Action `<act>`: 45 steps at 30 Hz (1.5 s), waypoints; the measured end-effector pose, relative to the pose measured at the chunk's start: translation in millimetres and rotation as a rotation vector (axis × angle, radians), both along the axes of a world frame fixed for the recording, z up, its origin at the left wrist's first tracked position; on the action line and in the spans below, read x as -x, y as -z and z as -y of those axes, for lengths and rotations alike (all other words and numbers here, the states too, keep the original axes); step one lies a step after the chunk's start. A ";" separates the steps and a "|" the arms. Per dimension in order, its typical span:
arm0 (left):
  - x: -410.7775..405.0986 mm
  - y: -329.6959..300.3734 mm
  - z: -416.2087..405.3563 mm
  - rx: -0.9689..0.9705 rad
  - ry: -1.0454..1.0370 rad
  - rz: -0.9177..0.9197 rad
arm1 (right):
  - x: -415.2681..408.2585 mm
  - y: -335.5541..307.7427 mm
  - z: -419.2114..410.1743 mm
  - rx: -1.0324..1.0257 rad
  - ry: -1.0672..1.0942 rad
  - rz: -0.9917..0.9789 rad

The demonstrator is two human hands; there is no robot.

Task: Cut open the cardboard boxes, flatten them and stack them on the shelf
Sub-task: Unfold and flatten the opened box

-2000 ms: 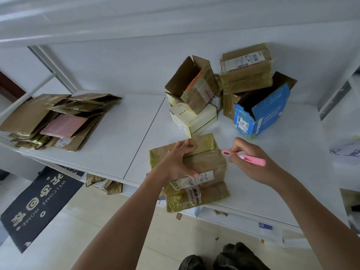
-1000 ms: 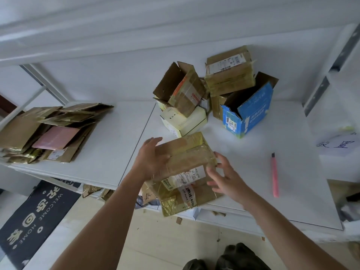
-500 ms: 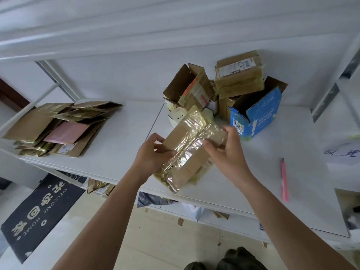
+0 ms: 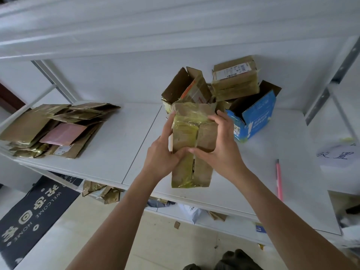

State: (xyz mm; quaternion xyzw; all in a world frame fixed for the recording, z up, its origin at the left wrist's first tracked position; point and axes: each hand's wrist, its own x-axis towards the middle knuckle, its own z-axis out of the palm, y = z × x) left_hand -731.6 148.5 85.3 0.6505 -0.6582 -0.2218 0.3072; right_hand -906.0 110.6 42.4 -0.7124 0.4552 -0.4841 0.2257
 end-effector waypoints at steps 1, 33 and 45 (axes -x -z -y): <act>0.9 -1.8 0.8 0.002 0.011 -0.002 | -1.9 0.7 -0.2 -0.004 0.021 -0.012; -37.9 22.7 30.0 -0.079 -0.070 -0.065 | 34.7 23.9 1.5 -0.418 -0.362 0.242; 6.4 41.6 24.4 0.028 -0.357 0.047 | 21.3 21.6 -1.2 -0.151 -0.044 0.059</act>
